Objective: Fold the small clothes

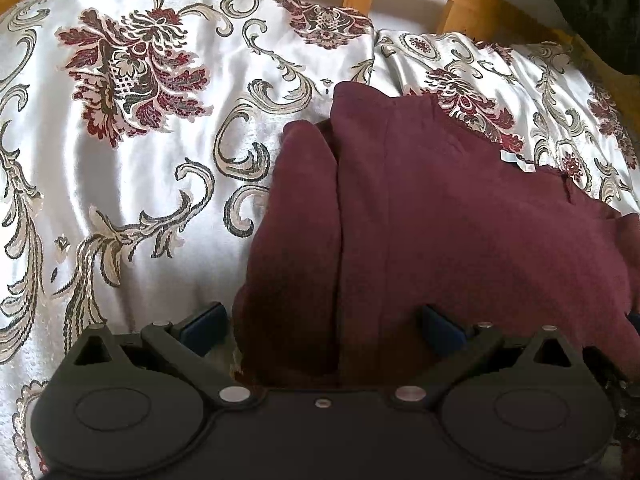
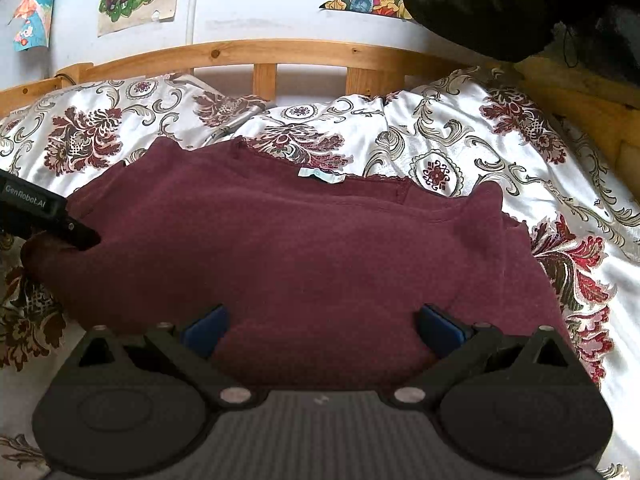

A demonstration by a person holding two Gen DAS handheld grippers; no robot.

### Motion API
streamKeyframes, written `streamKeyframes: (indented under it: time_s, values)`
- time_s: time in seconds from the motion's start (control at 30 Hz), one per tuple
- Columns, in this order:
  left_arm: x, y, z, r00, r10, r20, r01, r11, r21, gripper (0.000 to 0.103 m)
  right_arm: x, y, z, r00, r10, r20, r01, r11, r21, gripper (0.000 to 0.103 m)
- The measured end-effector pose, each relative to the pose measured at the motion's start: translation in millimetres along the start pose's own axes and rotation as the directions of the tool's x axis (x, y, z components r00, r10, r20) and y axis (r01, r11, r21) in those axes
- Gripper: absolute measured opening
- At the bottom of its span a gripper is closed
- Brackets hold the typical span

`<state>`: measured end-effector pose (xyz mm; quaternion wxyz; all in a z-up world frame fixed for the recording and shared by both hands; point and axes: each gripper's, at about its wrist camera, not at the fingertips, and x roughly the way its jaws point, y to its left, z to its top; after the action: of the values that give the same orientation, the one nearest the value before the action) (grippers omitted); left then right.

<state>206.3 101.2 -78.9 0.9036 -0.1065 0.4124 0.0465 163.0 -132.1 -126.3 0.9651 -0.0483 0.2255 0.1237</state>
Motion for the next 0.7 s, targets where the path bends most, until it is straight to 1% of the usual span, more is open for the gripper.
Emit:
streamKeyframes:
  time_s: [0.2,0.43,0.47,0.57,0.6,0.63,0.7]
  values:
    - [6,-13,8,0.996,0.064,-0.059,-0.06,0.996,0.062,0.102,0,0,0,1.0,-0.001,0.0,0.001,1.0,0.0,0.102]
    - [6,-19,15,0.99,0.097,-0.1,-0.09,0.994,0.068,0.102,-2,-1,1,1.0,0.002,-0.001,-0.002,1.0,0.003,0.103]
    - [6,-19,15,0.99,0.099,-0.102,-0.093,0.993,0.069,0.102,-6,-1,3,1.0,0.004,0.007,-0.004,1.0,0.006,0.103]
    - [6,-19,15,0.99,0.1,-0.105,-0.093,0.993,0.07,0.102,-18,-1,6,0.995,0.008,0.1,-0.012,0.999,0.035,0.103]
    - [6,-18,15,0.99,0.096,-0.105,-0.089,0.994,0.07,0.102,-19,1,7,0.993,0.011,0.113,-0.014,1.0,0.027,0.103]
    - [6,-18,15,0.99,0.092,-0.105,-0.084,0.994,0.07,0.102,-18,4,7,0.994,0.012,0.107,-0.013,1.0,0.012,0.103]
    - [6,-16,16,0.991,0.086,-0.105,-0.079,0.995,0.069,0.102,-10,7,7,0.998,0.008,0.057,-0.007,1.0,-0.014,0.103]
